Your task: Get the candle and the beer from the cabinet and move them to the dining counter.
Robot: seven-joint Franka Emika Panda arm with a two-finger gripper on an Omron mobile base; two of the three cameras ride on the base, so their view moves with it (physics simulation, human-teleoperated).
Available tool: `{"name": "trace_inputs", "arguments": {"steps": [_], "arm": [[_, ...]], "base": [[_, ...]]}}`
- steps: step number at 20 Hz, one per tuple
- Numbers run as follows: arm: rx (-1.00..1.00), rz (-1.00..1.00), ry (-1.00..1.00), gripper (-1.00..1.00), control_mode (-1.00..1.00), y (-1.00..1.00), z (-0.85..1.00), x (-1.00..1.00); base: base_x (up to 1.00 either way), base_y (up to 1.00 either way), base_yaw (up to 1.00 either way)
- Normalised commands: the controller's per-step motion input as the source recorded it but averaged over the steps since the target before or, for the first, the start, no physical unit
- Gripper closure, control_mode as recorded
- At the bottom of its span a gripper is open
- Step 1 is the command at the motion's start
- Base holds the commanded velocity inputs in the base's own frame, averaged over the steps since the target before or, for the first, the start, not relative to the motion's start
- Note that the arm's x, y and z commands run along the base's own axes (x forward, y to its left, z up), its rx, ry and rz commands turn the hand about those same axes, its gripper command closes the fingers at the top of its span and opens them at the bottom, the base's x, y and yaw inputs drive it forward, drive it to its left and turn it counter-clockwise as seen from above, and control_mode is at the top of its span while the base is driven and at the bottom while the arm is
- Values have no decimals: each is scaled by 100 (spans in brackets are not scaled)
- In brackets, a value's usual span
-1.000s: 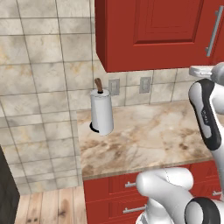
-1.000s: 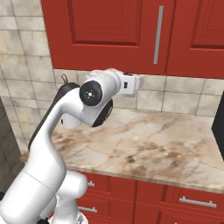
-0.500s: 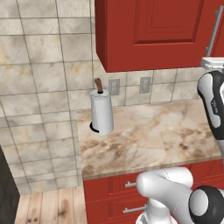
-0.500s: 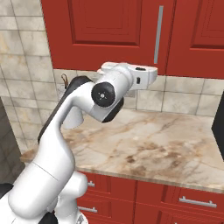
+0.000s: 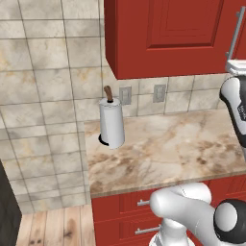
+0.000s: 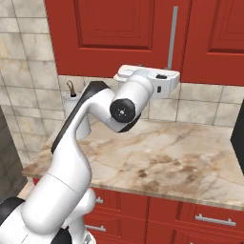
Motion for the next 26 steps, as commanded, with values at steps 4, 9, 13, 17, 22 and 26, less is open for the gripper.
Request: {"name": "trace_inputs", "arguments": {"steps": [4,9,13,17,22,26], "arm": [[0,2,-2,-100,-100,-12,2,27],[0,6,0,-100,-100,-10,1,37],[0,8,-1,-100,-100,-23,0,35],[0,6,-6,-100,-100,-26,0,21],[0,5,-11,-100,-100,-19,0,18],[0,6,-10,-100,-100,-6,0,23]], "base": [[0,0,0],[0,0,0],[0,0,0],[0,0,0],[0,0,0],[0,0,0]]}}
